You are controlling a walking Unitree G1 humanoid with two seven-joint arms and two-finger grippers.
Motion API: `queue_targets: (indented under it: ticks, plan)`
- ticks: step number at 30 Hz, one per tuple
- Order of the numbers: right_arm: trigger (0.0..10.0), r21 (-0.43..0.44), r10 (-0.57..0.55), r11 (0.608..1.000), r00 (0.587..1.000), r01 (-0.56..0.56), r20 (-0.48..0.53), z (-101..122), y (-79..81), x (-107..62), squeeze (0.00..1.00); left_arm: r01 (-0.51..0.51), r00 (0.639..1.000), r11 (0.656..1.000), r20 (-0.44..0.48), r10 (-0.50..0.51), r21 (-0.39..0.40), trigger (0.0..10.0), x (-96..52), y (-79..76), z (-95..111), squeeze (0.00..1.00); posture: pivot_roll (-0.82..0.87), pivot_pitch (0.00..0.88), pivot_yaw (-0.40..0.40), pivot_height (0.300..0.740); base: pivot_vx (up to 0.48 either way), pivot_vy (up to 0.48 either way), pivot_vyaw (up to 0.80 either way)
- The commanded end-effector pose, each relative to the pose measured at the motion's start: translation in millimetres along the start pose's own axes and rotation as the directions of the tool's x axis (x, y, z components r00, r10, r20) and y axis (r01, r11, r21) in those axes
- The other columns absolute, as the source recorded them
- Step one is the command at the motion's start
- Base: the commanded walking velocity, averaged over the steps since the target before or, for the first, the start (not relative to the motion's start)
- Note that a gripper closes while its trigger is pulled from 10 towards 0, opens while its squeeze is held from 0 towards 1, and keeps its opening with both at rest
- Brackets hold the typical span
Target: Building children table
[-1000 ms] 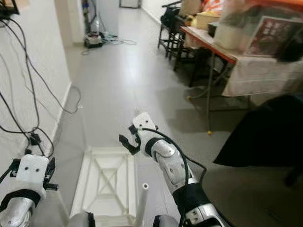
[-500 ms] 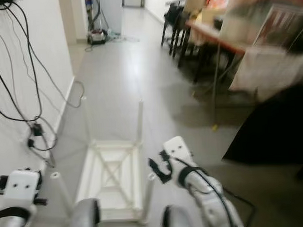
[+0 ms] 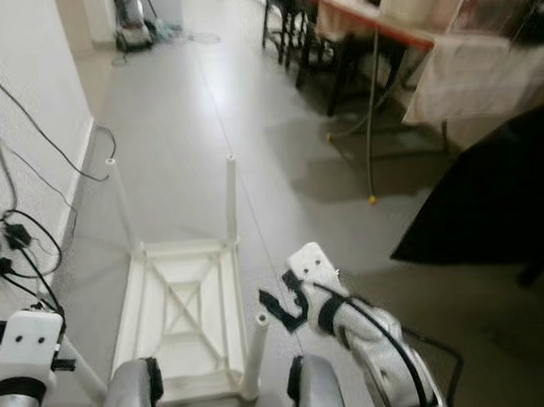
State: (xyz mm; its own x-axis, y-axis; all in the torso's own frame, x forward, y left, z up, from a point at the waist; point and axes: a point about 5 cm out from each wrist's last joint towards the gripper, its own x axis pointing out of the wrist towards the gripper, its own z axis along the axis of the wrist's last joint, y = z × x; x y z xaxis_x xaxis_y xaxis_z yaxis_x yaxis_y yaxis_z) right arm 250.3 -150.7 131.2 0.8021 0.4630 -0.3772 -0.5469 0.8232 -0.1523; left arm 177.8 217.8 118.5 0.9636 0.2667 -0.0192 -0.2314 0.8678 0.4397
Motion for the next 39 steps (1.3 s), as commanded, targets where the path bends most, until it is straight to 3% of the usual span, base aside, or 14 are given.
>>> queue_targets:
  ticks: [1, 25, 39]
  plan:
    - [10.0, -0.002, 0.013, 1.0, 1.0, -0.013, -0.013, -3, -2.1, -2.1, 0.0, -0.012, 1.0, 1.0, 0.009, 0.012, 0.004, 10.0, -2.5, 0.9, 1, 0.0, 0.09, 0.0, -0.119, 0.461, 0.0, 0.0, 0.0]
    - [10.0, 0.001, 0.041, 0.999, 0.999, -0.041, -0.012, -4, -5.2, 4.4, 0.0, -0.108, 0.994, 0.994, 0.011, 0.108, 0.006, 10.0, -3.7, 14.2, 0, 0.0, 0.09, 0.0, -0.12, 0.371, 0.0, 0.0, 0.0]
    - [10.0, -0.02, 0.137, 0.99, 0.989, -0.136, 0.061, 4, 1.6, 6.8, 0.0, -0.092, 0.995, 0.996, 0.03, 0.093, -0.018, 10.0, -3.5, 9.9, 4, 0.0, 0.09, 0.0, -0.118, 0.316, 0.0, 0.0, 0.0]
